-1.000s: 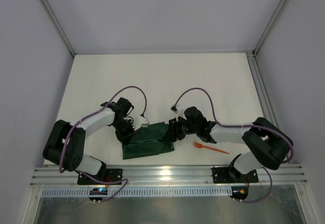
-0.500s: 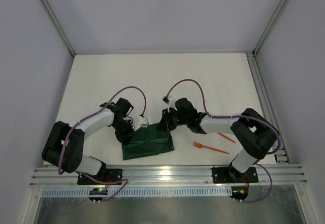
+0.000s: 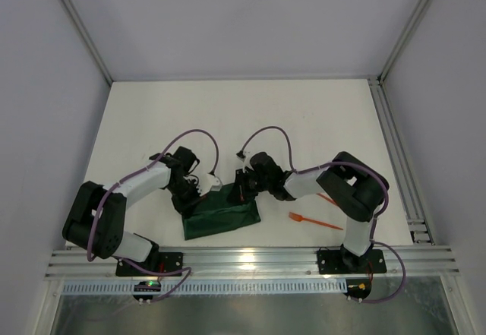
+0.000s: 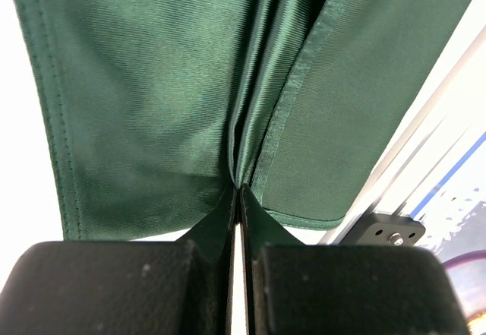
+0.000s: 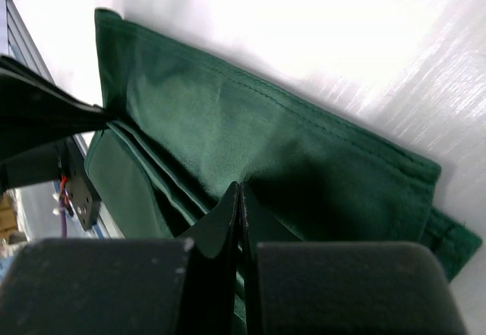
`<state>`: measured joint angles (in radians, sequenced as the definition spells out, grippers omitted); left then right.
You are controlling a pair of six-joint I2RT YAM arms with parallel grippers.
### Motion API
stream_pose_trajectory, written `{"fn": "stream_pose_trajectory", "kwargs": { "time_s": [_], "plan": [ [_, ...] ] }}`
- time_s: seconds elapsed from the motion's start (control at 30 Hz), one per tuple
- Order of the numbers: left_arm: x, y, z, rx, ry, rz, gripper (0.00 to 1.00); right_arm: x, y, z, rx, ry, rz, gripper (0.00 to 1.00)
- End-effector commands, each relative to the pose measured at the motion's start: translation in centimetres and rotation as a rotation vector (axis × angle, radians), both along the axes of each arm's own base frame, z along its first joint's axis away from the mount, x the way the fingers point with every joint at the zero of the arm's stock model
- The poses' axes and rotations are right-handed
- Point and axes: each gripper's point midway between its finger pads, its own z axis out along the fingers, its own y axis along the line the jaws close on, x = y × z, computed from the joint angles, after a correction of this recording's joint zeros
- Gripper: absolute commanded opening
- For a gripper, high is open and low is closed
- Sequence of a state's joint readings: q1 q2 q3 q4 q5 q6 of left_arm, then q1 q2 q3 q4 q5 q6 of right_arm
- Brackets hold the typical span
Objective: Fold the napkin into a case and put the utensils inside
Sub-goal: Smooth out the 2/3-rectangle-folded napkin at the center of the board.
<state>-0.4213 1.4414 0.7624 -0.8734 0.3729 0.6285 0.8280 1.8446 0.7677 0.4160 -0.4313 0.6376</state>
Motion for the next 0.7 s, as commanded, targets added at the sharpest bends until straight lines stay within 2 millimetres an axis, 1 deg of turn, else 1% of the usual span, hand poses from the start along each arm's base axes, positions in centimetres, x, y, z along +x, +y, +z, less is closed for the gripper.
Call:
{"fn": "stream_pose_trajectory", "kwargs": {
  "time_s": [0.0, 0.13, 0.27, 0.43, 0.53, 0.6, 0.63, 0.67],
  "plan": [
    [-0.7, 0.3, 0.4, 0.008, 0.013, -0.007, 0.0, 1.4, 0.1, -0.5, -0.027, 0.022, -0.1, 0.04],
    [-1.5, 0.6, 0.6, 0.015, 0.038, -0.021, 0.0, 1.5, -0.4, -1.1, -0.046, 0.044, -0.144, 0.04],
    [-1.9, 1.1, 0.1, 0.031, 0.051, -0.034, 0.0, 1.3, -0.5, -1.3, -0.049, 0.054, -0.148, 0.04],
    [-1.7, 1.0, -0.6, 0.039, 0.062, -0.019, 0.0, 1.3, -0.3, -0.6, -0.035, 0.032, -0.127, 0.04],
    [-1.3, 0.8, -0.7, 0.037, 0.055, -0.01, 0.0, 1.5, -0.1, 0.9, -0.022, -0.015, -0.093, 0.04],
    [-1.2, 0.7, -0.6, 0.035, 0.048, -0.008, 0.0, 2.0, 0.2, 2.1, -0.018, -0.067, -0.071, 0.04],
    [-1.1, 0.7, -0.6, 0.034, 0.045, -0.008, 0.0, 2.3, 0.2, 3.5, -0.009, -0.095, -0.066, 0.04],
    [-1.1, 0.7, -0.6, 0.035, 0.043, -0.008, 0.0, 2.4, 0.2, 4.2, -0.008, -0.115, -0.062, 0.04]
  ]
}}
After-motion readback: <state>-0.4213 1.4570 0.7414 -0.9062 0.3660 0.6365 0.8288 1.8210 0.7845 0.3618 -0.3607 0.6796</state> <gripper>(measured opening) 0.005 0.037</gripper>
